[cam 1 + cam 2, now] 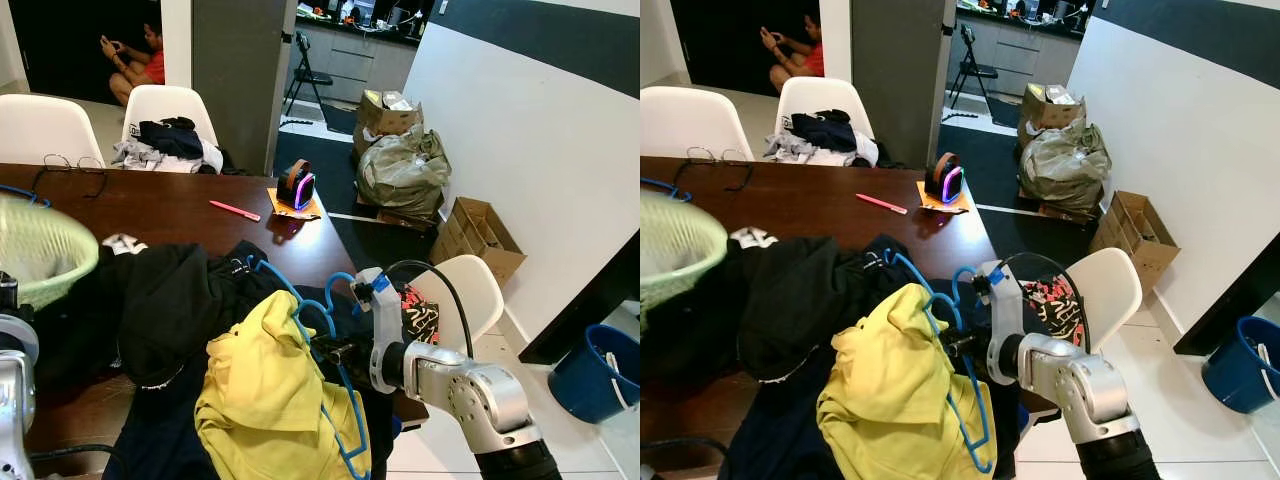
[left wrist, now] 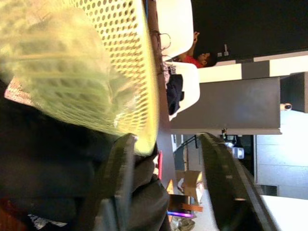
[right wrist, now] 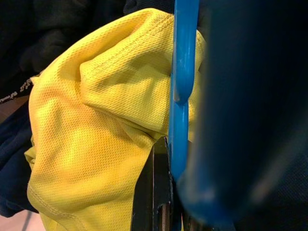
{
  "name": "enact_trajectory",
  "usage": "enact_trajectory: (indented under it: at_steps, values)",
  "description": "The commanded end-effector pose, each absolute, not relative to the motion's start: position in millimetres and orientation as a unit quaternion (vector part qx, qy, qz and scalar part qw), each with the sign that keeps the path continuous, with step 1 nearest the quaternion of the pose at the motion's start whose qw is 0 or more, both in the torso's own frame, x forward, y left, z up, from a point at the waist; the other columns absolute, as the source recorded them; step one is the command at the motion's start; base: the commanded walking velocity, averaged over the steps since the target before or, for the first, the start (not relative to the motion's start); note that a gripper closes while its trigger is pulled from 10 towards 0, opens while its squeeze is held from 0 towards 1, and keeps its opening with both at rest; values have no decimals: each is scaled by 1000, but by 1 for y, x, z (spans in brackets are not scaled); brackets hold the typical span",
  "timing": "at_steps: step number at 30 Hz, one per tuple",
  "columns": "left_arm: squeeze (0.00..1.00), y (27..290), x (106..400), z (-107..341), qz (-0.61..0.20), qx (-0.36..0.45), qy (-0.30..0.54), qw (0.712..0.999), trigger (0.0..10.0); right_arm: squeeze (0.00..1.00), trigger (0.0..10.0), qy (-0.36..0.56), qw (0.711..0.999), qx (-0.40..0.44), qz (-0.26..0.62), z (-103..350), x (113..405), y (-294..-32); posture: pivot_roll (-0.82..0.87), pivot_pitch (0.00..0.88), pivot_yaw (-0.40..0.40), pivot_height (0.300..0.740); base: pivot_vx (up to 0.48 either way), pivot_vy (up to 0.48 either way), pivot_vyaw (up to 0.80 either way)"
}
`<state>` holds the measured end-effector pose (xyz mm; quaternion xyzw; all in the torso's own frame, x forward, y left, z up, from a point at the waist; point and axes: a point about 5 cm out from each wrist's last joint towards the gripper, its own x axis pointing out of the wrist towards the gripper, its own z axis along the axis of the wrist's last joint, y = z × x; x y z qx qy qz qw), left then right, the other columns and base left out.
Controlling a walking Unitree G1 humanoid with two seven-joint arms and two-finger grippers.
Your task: Hang hanger
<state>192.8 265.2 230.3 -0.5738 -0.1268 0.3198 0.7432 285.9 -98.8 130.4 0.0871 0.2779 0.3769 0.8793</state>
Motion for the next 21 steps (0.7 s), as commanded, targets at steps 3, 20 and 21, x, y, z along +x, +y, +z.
enact_trajectory:
  at_steps: [3,20,21]
  values:
    - [1000,209,139,118,444,-628,118,628,10000,0,10000,336,863,80,369,108,279,-102,195,0,-178,740,0,0,0]
    - [0,191,210,232,53,-304,22,951,10000,0,10000,328,869,83,361,109,285,-104,187,0,-166,740,0,0,0]
    - [0,182,218,237,6,-201,29,979,10000,0,10000,323,875,82,351,110,289,-110,174,0,-156,740,0,0,0]
